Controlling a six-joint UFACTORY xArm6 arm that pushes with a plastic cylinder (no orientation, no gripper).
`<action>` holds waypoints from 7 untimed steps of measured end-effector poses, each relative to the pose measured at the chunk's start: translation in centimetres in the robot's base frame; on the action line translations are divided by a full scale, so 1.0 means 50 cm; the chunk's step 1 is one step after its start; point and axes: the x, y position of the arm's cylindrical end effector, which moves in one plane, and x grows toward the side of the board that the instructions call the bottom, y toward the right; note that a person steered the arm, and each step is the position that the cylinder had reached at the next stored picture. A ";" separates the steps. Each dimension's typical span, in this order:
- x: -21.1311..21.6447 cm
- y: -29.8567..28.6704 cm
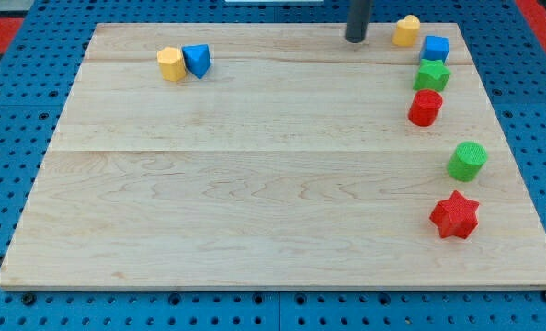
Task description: Move the yellow heart to up side of blue cube
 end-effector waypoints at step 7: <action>-0.037 0.176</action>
